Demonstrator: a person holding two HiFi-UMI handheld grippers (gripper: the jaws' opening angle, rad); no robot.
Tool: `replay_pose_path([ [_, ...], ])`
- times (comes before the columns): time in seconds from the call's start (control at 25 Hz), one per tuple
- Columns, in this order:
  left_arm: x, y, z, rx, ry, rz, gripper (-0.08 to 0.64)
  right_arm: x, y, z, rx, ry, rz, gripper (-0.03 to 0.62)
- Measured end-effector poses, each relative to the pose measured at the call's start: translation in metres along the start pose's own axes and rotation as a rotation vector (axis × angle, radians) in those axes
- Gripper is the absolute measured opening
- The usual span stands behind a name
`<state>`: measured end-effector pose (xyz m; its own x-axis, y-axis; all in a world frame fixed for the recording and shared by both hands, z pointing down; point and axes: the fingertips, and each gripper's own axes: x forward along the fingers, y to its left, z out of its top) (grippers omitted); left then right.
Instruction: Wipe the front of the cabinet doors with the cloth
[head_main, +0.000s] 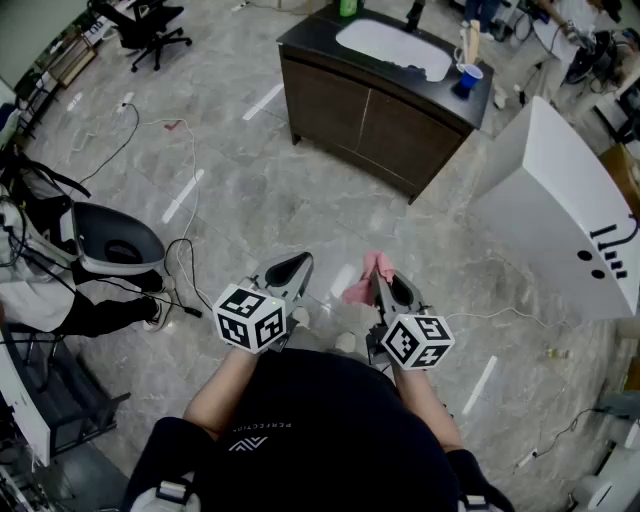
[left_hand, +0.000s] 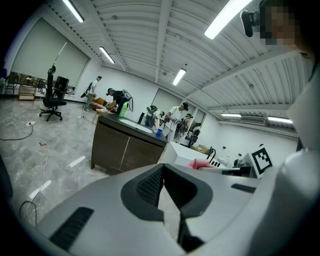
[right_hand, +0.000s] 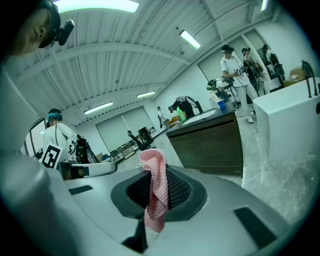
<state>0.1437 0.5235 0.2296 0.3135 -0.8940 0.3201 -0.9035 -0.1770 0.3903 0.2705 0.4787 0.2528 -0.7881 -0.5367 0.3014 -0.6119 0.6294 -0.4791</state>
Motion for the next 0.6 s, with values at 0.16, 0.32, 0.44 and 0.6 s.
replay_pose_path([
  [0.16, -0.002, 0.006, 0.001, 0.001, -0.001, 0.003, 0.009, 0.007, 0.004, 0.0, 0.001, 0.001, 0.004, 0.048],
  [0.32, 0.003, 0.015, 0.005, -0.006, -0.004, 0.011, 0.009, 0.017, 0.003, 0.004, 0.003, 0.0, 0.011, 0.048],
  [0.44, -0.002, 0.022, 0.008, -0.013, -0.009, 0.014, 0.009, 0.021, 0.009, 0.005, 0.006, -0.002, 0.011, 0.048],
  [0.6, -0.007, 0.034, 0.011, -0.019, -0.012, 0.018, 0.009, 0.031, 0.017, 0.002, 0.005, 0.009, 0.009, 0.048],
])
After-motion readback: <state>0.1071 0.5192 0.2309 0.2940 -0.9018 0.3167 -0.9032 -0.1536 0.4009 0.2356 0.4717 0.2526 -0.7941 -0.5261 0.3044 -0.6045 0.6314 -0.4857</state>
